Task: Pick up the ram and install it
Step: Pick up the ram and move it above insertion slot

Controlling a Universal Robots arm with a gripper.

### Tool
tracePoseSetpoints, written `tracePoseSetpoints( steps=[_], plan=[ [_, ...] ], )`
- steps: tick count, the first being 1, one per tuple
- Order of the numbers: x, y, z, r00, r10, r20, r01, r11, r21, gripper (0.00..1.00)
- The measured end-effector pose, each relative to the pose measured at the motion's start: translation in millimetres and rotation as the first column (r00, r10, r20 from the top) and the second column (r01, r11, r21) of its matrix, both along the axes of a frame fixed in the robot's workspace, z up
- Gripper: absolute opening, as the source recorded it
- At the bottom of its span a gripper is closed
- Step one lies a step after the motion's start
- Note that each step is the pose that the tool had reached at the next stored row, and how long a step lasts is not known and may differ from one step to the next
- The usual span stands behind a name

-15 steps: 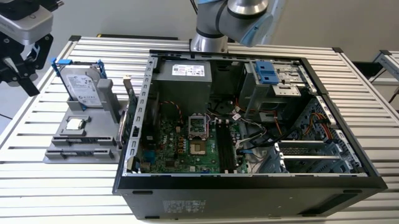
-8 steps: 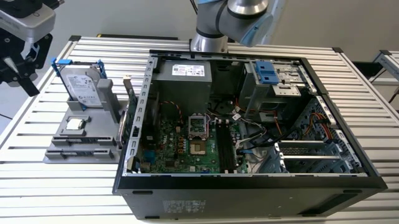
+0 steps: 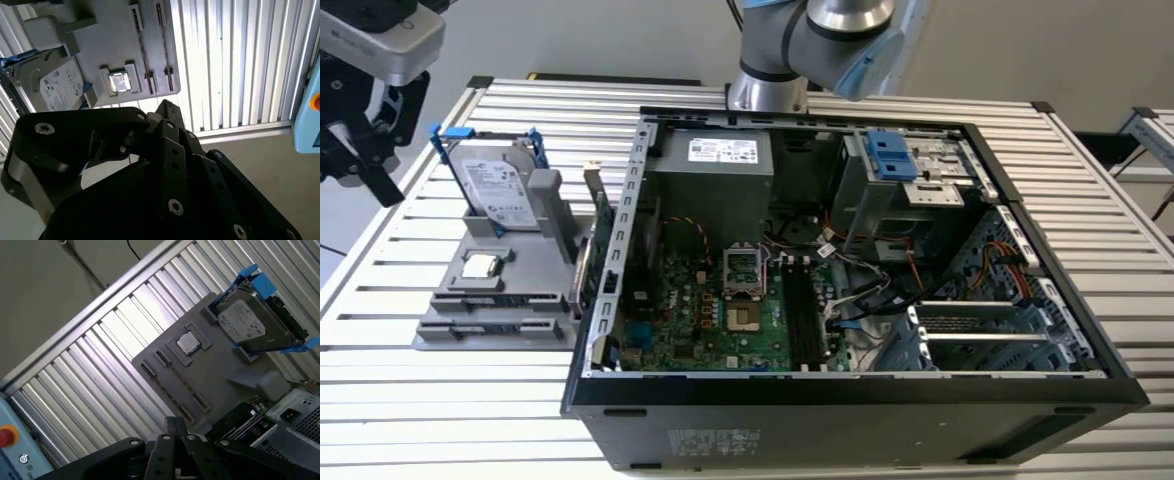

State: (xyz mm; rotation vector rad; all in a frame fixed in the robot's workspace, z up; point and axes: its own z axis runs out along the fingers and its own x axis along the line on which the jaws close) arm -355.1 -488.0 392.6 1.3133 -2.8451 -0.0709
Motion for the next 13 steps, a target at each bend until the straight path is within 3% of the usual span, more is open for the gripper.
tracePoseSetpoints(
  steps=[7, 13],
  plan=[
    [0.0, 0.0, 0.0, 0.9980, 0.063, 0.0001, -0.063, 0.9980, -0.0006, 0.00],
    [0.0, 0.1, 0.0, 0.9928, 0.120, 0.0000, -0.120, 0.9928, -0.0006, 0.00]
  ],
)
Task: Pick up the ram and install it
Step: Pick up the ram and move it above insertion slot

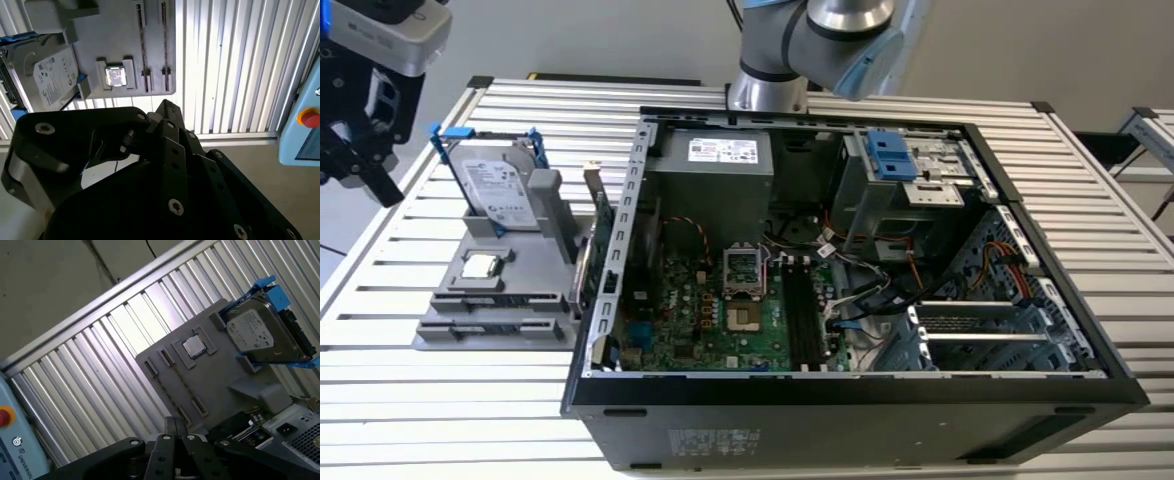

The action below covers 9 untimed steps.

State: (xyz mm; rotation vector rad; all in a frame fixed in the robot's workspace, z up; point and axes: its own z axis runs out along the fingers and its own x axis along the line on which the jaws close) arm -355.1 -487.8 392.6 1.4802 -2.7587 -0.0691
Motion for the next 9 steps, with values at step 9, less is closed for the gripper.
tracePoseSetpoints(
  steps=[9],
  plan=[
    [0.0, 0.0, 0.0, 0.9975, 0.070, 0.0000, -0.070, 0.9975, 0.0000, 0.00]
  ],
)
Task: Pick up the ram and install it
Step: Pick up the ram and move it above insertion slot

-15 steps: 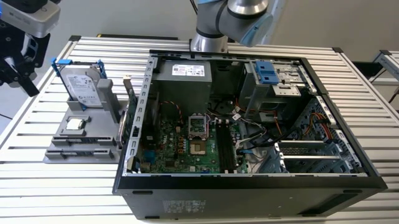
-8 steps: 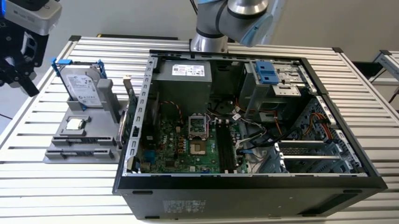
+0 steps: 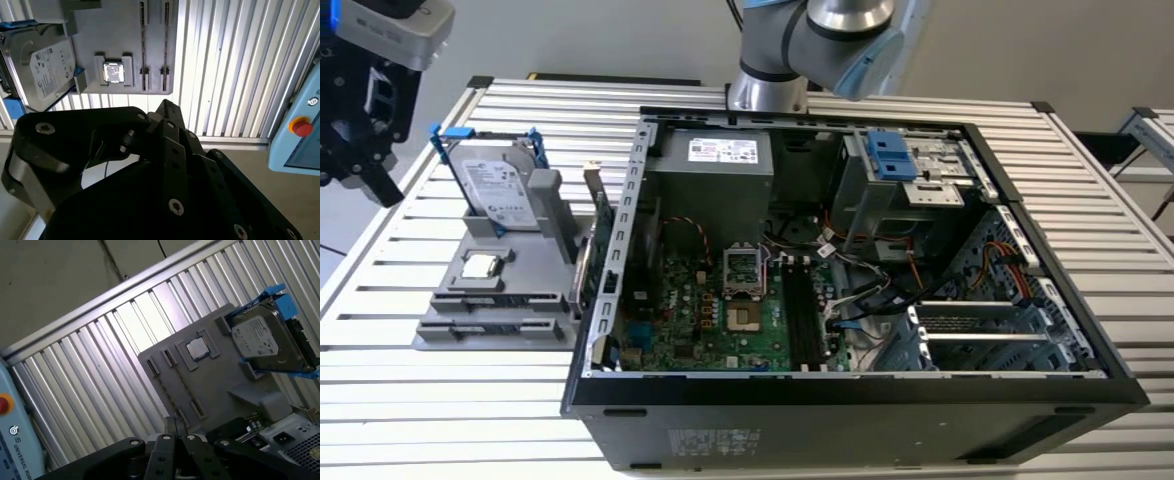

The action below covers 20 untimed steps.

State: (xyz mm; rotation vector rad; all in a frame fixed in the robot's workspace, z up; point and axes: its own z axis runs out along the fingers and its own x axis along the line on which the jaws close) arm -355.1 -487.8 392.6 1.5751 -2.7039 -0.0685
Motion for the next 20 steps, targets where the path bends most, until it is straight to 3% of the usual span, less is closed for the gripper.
tracePoseSetpoints(
  steps=[6, 11, 16, 20],
  plan=[
    [0.0, 0.0, 0.0, 0.9992, 0.040, 0.0000, -0.040, 0.9992, -0.0002, 0.00],
    [0.0, 0.0, 0.0, 0.9956, 0.094, 0.0000, -0.094, 0.9956, -0.0002, 0.00],
    [0.0, 0.0, 0.0, 0.9881, 0.154, 0.0000, -0.154, 0.9881, -0.0002, 0.00],
    [0.0, 0.0, 0.0, 0.9790, 0.204, 0.0000, -0.204, 0.9790, -0.0002, 0.00]
  ],
)
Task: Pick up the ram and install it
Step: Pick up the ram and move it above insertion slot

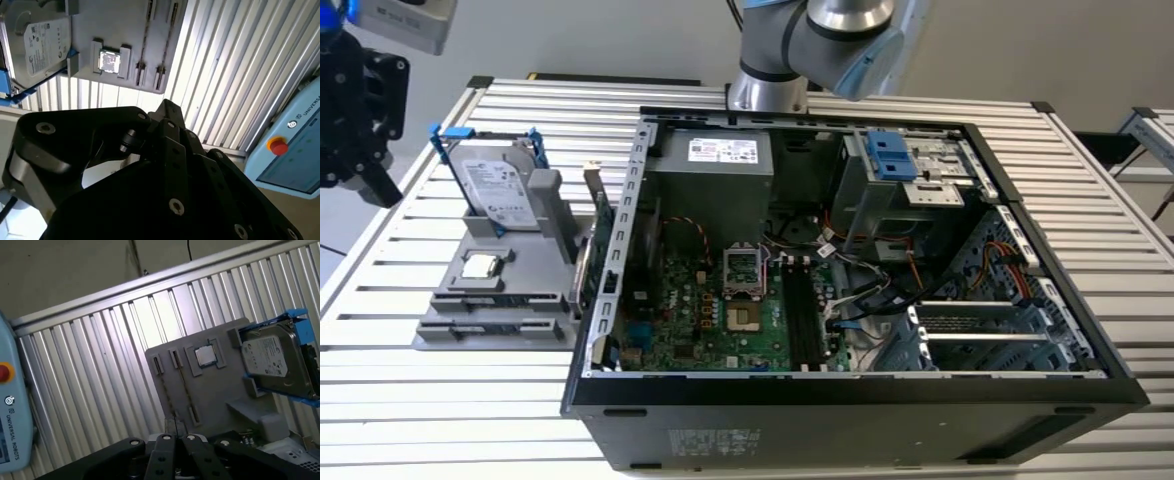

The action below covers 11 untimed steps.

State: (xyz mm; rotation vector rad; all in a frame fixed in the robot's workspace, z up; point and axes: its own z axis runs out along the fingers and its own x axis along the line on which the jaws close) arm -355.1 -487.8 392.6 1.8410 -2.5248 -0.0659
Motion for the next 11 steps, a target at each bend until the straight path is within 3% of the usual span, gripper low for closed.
tracePoseSetpoints(
  steps=[5, 11],
  plan=[
    [0.0, 0.0, 0.0, 0.9976, 0.070, 0.0000, -0.070, 0.9976, 0.0000, 0.00],
    [0.0, 0.0, 0.0, 0.9886, 0.150, 0.0000, -0.150, 0.9886, 0.0000, 0.00]
  ],
)
